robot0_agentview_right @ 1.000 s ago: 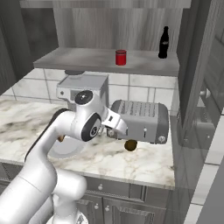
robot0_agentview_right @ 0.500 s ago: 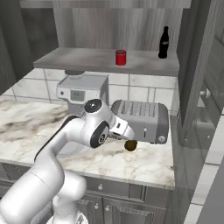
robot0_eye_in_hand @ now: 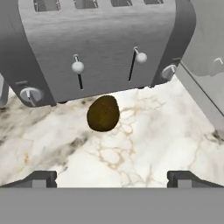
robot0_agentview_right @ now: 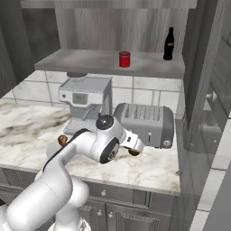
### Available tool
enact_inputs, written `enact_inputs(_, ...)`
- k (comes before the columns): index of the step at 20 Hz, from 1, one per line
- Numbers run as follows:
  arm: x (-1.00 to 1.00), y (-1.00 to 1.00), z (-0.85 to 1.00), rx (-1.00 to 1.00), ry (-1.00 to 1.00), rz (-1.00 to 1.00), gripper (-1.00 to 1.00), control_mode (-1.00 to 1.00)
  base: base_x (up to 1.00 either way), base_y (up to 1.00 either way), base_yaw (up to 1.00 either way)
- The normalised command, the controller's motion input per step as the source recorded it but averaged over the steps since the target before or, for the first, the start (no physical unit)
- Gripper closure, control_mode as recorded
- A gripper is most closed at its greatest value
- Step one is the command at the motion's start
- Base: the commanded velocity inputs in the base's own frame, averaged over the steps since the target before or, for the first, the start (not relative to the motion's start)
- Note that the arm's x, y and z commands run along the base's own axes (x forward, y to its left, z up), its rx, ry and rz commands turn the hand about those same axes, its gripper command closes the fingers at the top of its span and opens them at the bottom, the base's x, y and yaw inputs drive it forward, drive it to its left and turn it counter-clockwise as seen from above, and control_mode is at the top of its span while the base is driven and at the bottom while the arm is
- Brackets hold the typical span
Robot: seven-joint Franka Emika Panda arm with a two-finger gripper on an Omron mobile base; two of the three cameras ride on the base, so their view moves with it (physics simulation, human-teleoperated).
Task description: Pick the avocado and bread from the counter and place them on the plate. Then pick the jam from the cabinet and place it next to the plate. Lastly close the cabinet door.
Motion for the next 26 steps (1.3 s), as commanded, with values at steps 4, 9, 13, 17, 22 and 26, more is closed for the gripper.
enact_inputs(4, 0.13, -0.13, -0.26, 0.00, -0.04, 0.06, -1.00, -1.00, 0.00, 0.00, 0.00)
enact_inputs(9, 0.21, -0.05, -0.19, 0.00, -0.01, 0.03, -1.00, -1.00, 0.00, 0.00, 0.00)
enact_inputs(13, 0.43, 0.00, -0.04, 0.00, 0.00, 0.00, -1.00, -1.00, 0.00, 0.00, 0.00)
enact_inputs(17, 0.34, 0.00, -0.02, 0.00, 0.00, 0.00, -1.00, -1.00, 0.00, 0.00, 0.00)
enact_inputs(22, 0.08, 0.00, -0.01, 0.00, 0.00, 0.00, -1.00, -1.00, 0.00, 0.00, 0.00)
enact_inputs(26, 0.00, 0.00, -0.06, 0.00, 0.00, 0.00, -1.00, -1.00, 0.00, 0.00, 0.00)
